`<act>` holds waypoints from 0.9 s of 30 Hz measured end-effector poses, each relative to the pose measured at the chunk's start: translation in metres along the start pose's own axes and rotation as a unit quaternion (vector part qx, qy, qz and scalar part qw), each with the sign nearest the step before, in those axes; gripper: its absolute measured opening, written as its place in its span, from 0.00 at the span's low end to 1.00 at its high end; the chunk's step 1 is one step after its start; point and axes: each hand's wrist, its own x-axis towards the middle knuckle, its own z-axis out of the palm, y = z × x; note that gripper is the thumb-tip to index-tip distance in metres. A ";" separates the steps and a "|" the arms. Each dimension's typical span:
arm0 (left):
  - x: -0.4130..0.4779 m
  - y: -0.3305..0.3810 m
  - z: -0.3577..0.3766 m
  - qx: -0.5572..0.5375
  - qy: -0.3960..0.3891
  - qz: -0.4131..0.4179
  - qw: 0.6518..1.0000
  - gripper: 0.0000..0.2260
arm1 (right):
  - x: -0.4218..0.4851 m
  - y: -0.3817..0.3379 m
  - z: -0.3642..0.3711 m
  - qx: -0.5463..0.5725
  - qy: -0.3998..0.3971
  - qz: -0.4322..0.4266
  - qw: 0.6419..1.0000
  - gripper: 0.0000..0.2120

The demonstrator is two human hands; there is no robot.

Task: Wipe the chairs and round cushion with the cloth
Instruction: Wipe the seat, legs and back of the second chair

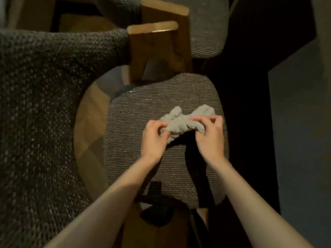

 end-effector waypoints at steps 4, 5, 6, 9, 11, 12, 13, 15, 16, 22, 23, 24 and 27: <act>0.064 -0.014 -0.066 0.064 0.092 0.026 0.993 0.09 | 0.059 -0.059 0.049 -0.053 -0.081 -0.109 0.989 0.18; 0.079 -0.018 -0.077 0.080 0.103 0.030 0.991 0.09 | 0.072 -0.071 0.062 -0.076 -0.085 -0.139 0.984 0.19; 0.094 -0.023 -0.086 0.097 0.109 0.037 0.989 0.10 | 0.084 -0.080 0.075 -0.102 -0.088 -0.172 0.976 0.21; 0.130 -0.047 -0.098 0.156 0.070 0.057 0.984 0.14 | 0.115 -0.088 0.114 -0.180 -0.145 -0.248 0.941 0.26; 0.141 -0.066 -0.096 0.186 0.008 0.051 0.981 0.13 | 0.127 -0.079 0.133 -0.234 -0.221 -0.248 0.914 0.30; 0.143 -0.074 -0.092 0.196 -0.018 0.048 0.979 0.11 | 0.129 -0.072 0.140 -0.256 -0.253 -0.242 0.901 0.32; 0.143 -0.081 -0.088 0.204 -0.032 0.049 0.977 0.09 | 0.130 -0.065 0.145 -0.268 -0.270 -0.242 0.893 0.34; 0.142 -0.087 -0.080 0.206 -0.020 0.047 0.977 0.08 | 0.129 -0.055 0.149 -0.261 -0.270 -0.256 0.891 0.35; 0.142 -0.088 -0.077 0.202 -0.005 0.042 0.979 0.09 | 0.128 -0.053 0.150 -0.251 -0.264 -0.263 0.893 0.35; 0.117 -0.088 -0.065 0.213 -0.018 0.015 0.977 0.20 | 0.116 -0.050 0.143 -0.210 -0.271 -0.286 0.895 0.31; 0.105 -0.087 -0.062 0.207 -0.034 0.016 0.978 0.21 | 0.110 -0.047 0.139 -0.204 -0.279 -0.287 0.893 0.30; 0.092 -0.086 -0.059 0.200 -0.049 0.020 0.978 0.21 | 0.102 -0.042 0.134 -0.197 -0.288 -0.285 0.893 0.29; 0.047 -0.085 -0.049 0.175 -0.094 0.013 0.980 0.20 | 0.065 -0.020 0.120 -0.184 -0.305 -0.276 0.893 0.29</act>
